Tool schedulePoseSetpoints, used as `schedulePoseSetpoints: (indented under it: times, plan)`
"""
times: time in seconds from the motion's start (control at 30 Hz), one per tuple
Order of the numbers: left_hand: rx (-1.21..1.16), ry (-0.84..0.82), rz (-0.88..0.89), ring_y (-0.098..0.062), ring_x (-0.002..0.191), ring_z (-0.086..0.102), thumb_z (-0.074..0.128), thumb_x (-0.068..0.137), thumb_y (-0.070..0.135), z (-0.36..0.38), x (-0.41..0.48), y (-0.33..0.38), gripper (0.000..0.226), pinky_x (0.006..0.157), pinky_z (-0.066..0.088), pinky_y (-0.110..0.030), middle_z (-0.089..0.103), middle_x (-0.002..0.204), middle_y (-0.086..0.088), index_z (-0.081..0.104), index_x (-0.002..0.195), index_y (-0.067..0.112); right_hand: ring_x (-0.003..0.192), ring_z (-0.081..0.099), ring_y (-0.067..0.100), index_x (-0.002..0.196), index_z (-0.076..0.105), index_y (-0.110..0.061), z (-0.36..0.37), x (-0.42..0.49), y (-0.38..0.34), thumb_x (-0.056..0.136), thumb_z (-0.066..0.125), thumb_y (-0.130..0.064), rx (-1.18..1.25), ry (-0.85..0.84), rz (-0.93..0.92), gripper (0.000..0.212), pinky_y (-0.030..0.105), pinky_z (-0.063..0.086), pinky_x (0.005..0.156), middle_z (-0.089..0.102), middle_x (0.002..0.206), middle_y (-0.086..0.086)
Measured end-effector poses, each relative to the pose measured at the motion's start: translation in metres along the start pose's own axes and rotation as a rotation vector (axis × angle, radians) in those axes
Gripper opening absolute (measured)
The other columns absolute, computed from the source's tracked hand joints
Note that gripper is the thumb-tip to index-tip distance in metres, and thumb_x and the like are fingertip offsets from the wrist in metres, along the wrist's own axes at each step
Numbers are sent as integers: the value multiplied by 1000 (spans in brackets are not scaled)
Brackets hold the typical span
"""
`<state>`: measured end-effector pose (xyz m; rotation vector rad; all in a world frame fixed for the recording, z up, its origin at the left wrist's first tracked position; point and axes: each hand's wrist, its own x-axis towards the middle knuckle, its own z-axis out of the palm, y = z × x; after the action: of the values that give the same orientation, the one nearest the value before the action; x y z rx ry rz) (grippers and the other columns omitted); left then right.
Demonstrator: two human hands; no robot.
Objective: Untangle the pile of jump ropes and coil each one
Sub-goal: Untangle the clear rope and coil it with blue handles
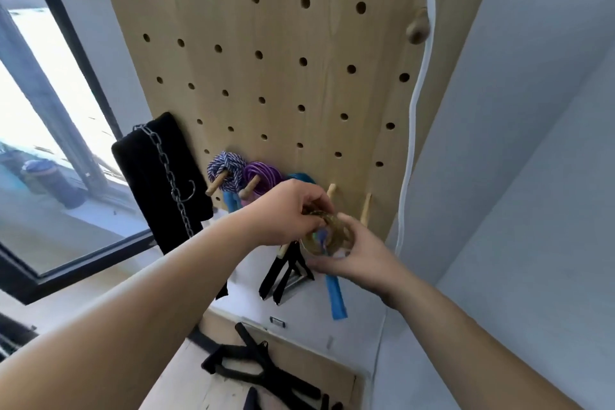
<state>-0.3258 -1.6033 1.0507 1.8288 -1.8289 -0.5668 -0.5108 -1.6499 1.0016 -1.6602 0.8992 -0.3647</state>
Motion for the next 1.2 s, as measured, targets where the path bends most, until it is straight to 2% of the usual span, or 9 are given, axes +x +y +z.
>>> schedulePoseSetpoints:
  times: [0.07, 0.13, 0.2, 0.33, 0.5, 0.63, 0.83, 1.03, 1.2]
  plan:
    - [4, -39, 14, 4, 93, 66, 71, 91, 15, 1, 8, -8, 23, 86, 58, -19, 71, 101, 17, 74, 111, 26, 124, 60, 9, 154, 37, -25, -4, 8, -1, 72, 92, -38, -13, 97, -2, 99, 34, 52, 103, 63, 134, -11]
    - [-6, -52, 17, 3, 93, 67, 73, 90, 16, 1, 14, -14, 24, 87, 58, -22, 72, 100, 16, 74, 111, 28, 115, 66, 12, 139, 55, -29, -8, 17, -5, 76, 89, -36, -110, 143, -40, 71, 44, 55, 102, 70, 121, -11]
    - [-10, -48, 18, 1, 93, 67, 74, 89, 18, 2, 21, -17, 26, 88, 58, -23, 73, 101, 15, 75, 112, 29, 100, 71, 11, 117, 65, -33, -9, 23, -11, 76, 89, -33, -209, 145, -76, 47, 39, 59, 91, 74, 105, -11]
    - [1, -71, 57, -1, 96, 68, 73, 87, 15, 3, 34, -22, 31, 89, 57, -23, 73, 103, 16, 76, 112, 33, 85, 66, 8, 102, 64, -29, -7, 34, -18, 73, 90, -30, -358, 156, -50, 38, 25, 48, 65, 70, 91, -11]
    - [15, -24, 65, -3, 96, 66, 73, 85, 13, 9, 40, -42, 34, 88, 58, -25, 70, 106, 12, 69, 115, 28, 74, 64, 9, 80, 62, -31, -7, 49, -20, 72, 90, -24, -431, 129, 8, 30, 26, 50, 59, 68, 78, -9]
    - [-1, 34, 36, -3, 90, 67, 76, 84, 13, 13, 44, -59, 24, 84, 60, -32, 70, 97, 13, 71, 105, 24, 69, 67, 20, 83, 65, -23, -10, 63, -23, 86, 79, -20, -504, 62, 70, 14, 28, 50, 47, 69, 76, 4]
    - [49, 92, 83, -9, 86, 65, 73, 84, 11, 22, 59, -64, 21, 82, 57, -33, 71, 91, 10, 74, 103, 21, 61, 63, 19, 70, 65, -21, -22, 85, -26, 86, 77, -14, -638, 116, 103, 21, 28, 50, 51, 64, 70, 1]
    - [109, 141, 33, -17, 94, 67, 73, 87, 15, 26, 85, -65, 27, 87, 58, -40, 73, 101, 4, 74, 113, 22, 68, 69, 25, 83, 69, -22, -34, 109, -24, 89, 72, -21, -803, 211, 83, 7, 40, 63, 62, 68, 82, 4]
    - [199, 236, -61, -20, 87, 62, 79, 81, 26, 25, 100, -65, 28, 72, 56, -36, 64, 99, 2, 69, 107, 22, 71, 65, 21, 83, 70, -25, -37, 121, -21, 88, 76, -34, -858, 263, 91, 12, 27, 45, 55, 65, 79, -2]
